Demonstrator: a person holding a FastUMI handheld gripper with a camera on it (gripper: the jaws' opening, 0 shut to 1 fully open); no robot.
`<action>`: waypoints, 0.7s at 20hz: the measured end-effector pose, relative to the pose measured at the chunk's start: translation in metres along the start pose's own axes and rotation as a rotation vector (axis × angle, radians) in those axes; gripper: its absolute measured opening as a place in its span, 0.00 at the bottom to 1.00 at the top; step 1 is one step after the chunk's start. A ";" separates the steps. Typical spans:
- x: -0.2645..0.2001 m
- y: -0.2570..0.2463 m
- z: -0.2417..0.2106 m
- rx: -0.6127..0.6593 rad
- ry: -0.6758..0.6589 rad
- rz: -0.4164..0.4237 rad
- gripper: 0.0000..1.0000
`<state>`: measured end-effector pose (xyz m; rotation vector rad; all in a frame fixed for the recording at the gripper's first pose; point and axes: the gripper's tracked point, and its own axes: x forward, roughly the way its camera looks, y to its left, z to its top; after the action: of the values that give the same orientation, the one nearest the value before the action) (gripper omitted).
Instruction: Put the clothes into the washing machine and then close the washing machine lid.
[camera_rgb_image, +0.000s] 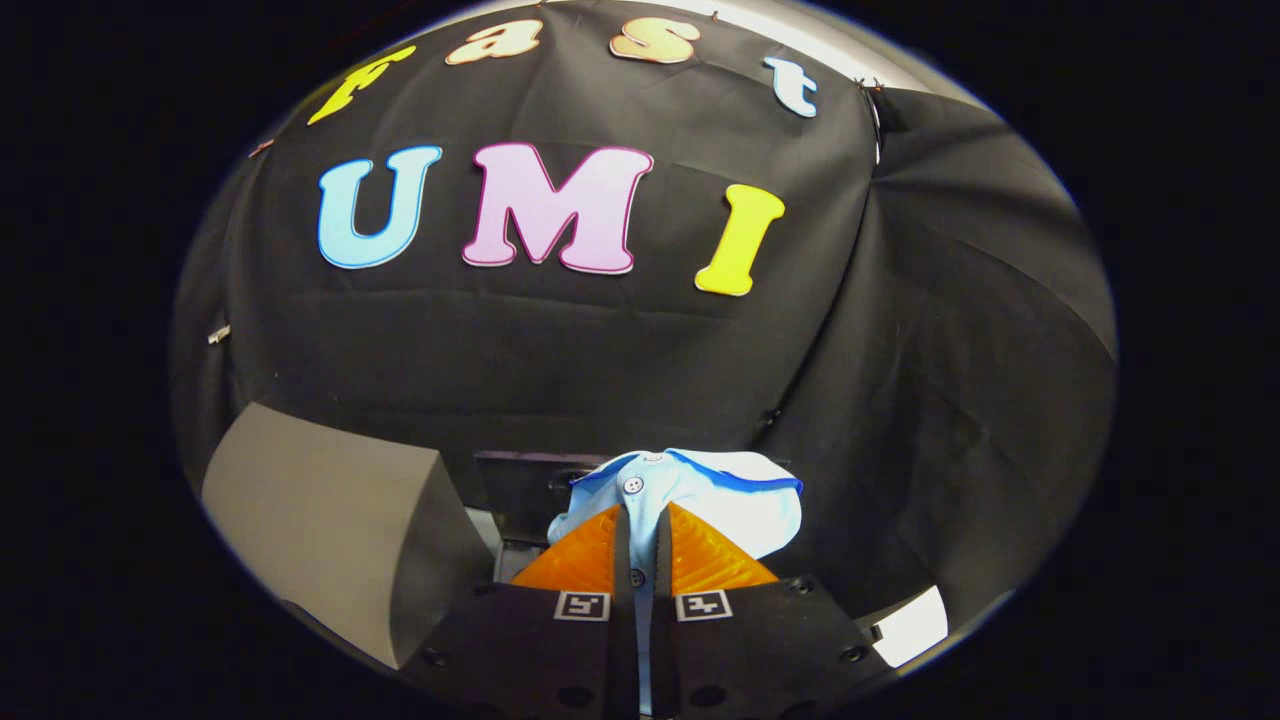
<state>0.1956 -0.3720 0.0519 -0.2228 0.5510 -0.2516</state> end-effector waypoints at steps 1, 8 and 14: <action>0.008 -0.002 -0.011 0.006 0.012 0.005 0.09; 0.066 -0.002 -0.110 0.016 0.153 0.034 0.09; 0.099 -0.003 -0.175 0.010 0.243 0.047 0.09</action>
<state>0.1821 -0.4287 -0.1401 -0.1705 0.7947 -0.2370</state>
